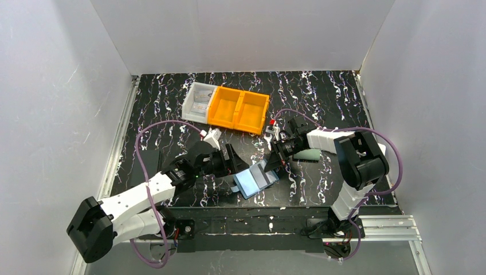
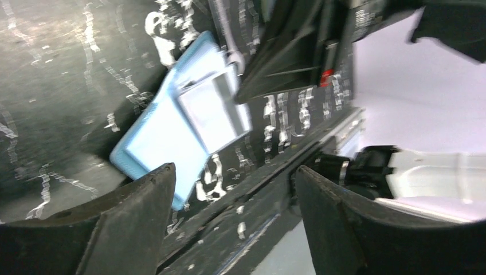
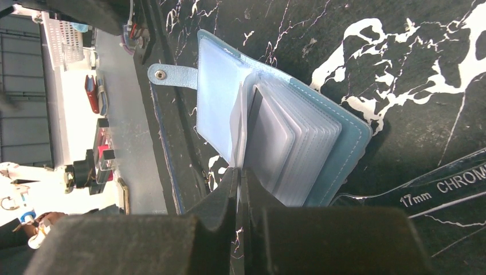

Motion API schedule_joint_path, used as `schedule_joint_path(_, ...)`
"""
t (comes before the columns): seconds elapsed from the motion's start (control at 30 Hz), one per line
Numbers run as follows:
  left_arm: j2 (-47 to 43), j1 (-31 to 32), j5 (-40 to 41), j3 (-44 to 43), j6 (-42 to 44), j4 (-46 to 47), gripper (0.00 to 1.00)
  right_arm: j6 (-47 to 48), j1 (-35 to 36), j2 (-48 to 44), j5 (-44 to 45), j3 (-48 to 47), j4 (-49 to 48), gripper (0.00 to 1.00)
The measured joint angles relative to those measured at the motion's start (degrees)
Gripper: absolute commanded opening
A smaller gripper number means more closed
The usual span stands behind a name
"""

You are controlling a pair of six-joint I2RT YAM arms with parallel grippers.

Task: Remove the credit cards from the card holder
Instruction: Remove the credit card from the card holder.

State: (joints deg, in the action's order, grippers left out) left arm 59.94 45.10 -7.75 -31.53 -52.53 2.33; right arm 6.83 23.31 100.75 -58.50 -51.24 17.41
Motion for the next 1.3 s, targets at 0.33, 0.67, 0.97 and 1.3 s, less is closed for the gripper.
schedule_joint_path(0.33,2.3,0.0,-6.7,2.5,-4.6,13.2,0.66,0.0,0.0,0.0,0.0,0.0,0.0,0.01)
schedule_joint_path(0.67,16.0,0.7,-10.1,-0.3,-6.1,19.0,0.56,0.0,-0.2,0.0,0.0,0.0,0.0,0.01)
schedule_joint_path(0.97,24.3,2.0,-9.8,0.3,-6.6,22.3,0.55,0.2,-1.7,0.0,-0.2,0.0,0.0,0.01)
schedule_joint_path(1.3,30.8,2.0,-9.8,0.3,-6.5,27.9,0.47,0.2,-2.3,0.0,-0.2,0.0,0.0,0.06)
